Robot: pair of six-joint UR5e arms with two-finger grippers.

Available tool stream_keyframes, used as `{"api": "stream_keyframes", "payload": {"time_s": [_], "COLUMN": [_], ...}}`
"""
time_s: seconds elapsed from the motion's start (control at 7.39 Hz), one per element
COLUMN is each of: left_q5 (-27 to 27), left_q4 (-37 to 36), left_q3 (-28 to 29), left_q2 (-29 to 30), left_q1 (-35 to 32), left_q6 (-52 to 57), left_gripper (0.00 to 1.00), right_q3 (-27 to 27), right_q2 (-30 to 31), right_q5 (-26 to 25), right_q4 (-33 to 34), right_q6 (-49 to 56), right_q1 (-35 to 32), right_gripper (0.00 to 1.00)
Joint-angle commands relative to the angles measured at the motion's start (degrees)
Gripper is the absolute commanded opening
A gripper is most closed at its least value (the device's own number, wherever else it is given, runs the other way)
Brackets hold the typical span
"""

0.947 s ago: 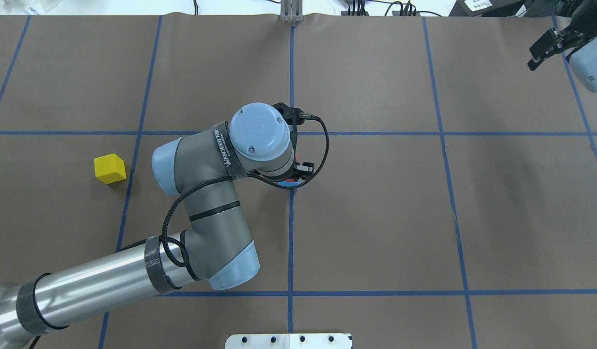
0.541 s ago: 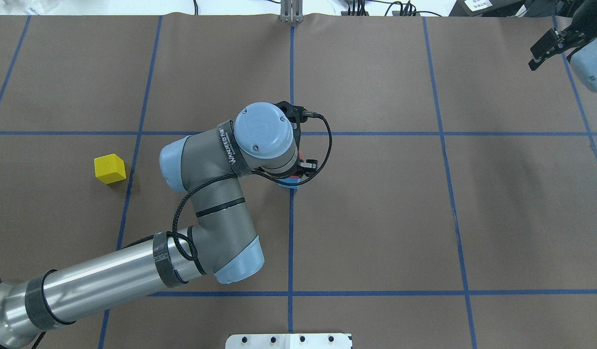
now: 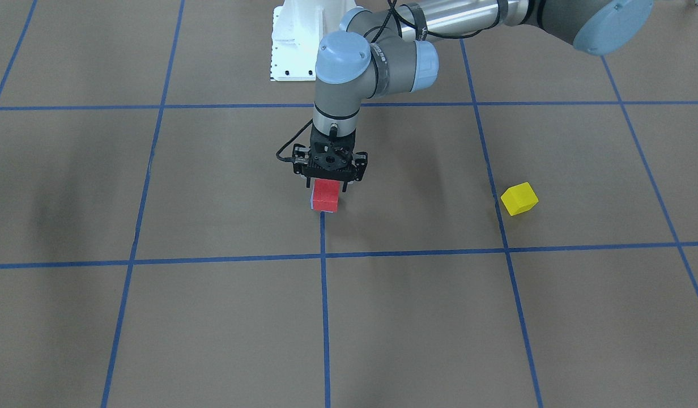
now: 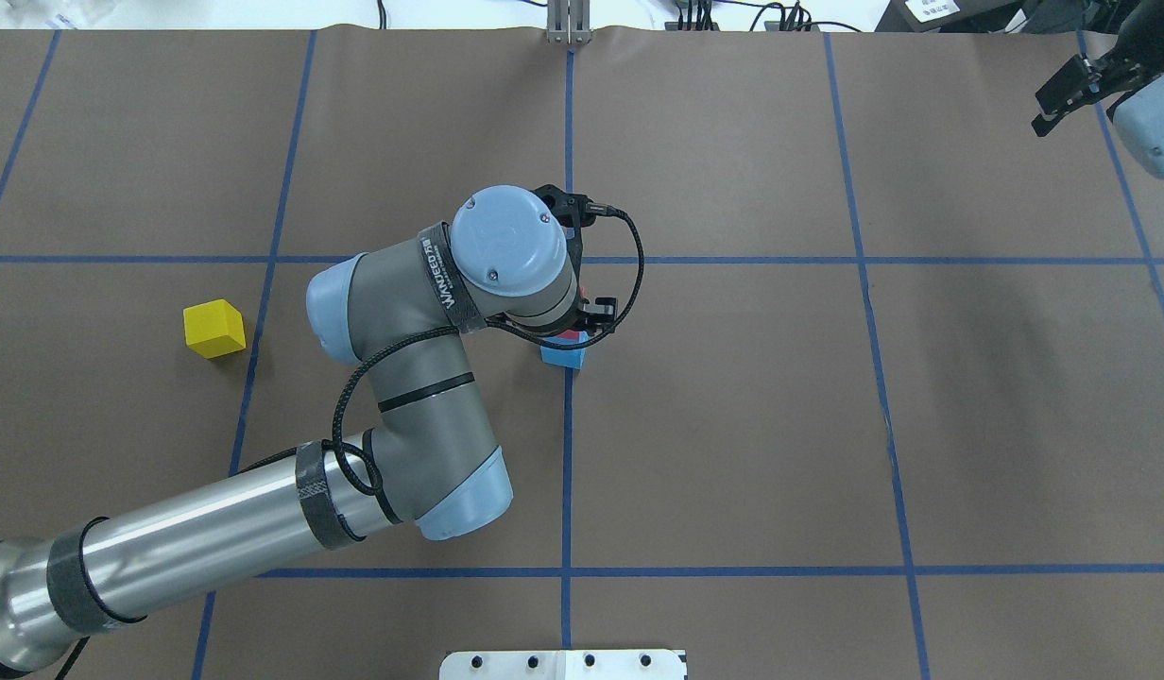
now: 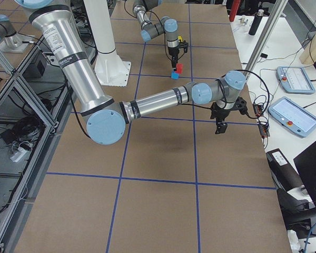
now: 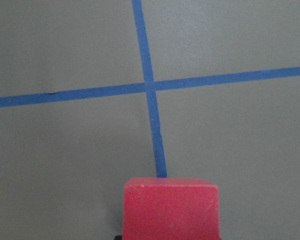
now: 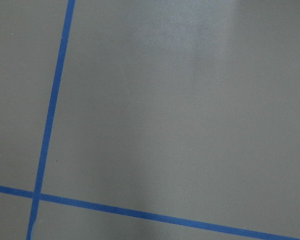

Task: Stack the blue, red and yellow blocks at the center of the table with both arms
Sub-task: 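Move the left gripper from the stack to the yellow cube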

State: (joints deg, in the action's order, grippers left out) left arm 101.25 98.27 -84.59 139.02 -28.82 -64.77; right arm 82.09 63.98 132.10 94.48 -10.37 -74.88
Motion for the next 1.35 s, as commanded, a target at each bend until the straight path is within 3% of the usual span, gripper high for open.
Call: {"api": "stream_keyframes", "payload": {"time_s": [0.0,0.27,0.41,0.54,0.81,0.95,1.22], "left_q5": [0.3,1.1,6.5,11.0,11.8,12.3,12.9], "left_q4": [-0.2,-1.1,-5.9,-11.5,-11.9,-11.8,-8.2], "left_q3": [-0.7,-3.1,-7.7,-14.1,-30.3,-34.1,-35.2], "left_q2": [-0.2,-0.3,-0.8,-3.4,-20.0,-27.0,-37.7], "left_q1": [-0.3,-1.5,-4.6,-7.9,-11.1,-14.0,-16.5], "left_q6": [0.2,0.2,0.4,1.9,7.9,9.8,9.3], "left_gripper": [0.83,0.92,0.99,0.99,1.0,0.99,0.99], "right_q3": [0.0,-0.1,-0.1,-0.1,-0.1,-0.1,-0.1], "right_q2": [0.0,0.0,0.0,0.0,0.0,0.1,0.0], "right_q5": [0.0,0.0,0.1,0.1,0.1,0.1,0.0], "right_q4": [0.0,0.0,0.1,0.1,0.1,0.1,0.1], "right_q6": [0.0,0.0,0.1,0.3,0.6,0.5,0.5], "right_q1": [0.0,-0.3,-0.6,-0.7,-0.8,-0.9,-0.9], "right_gripper": [1.0,1.0,1.0,1.0,1.0,1.0,1.0]}}
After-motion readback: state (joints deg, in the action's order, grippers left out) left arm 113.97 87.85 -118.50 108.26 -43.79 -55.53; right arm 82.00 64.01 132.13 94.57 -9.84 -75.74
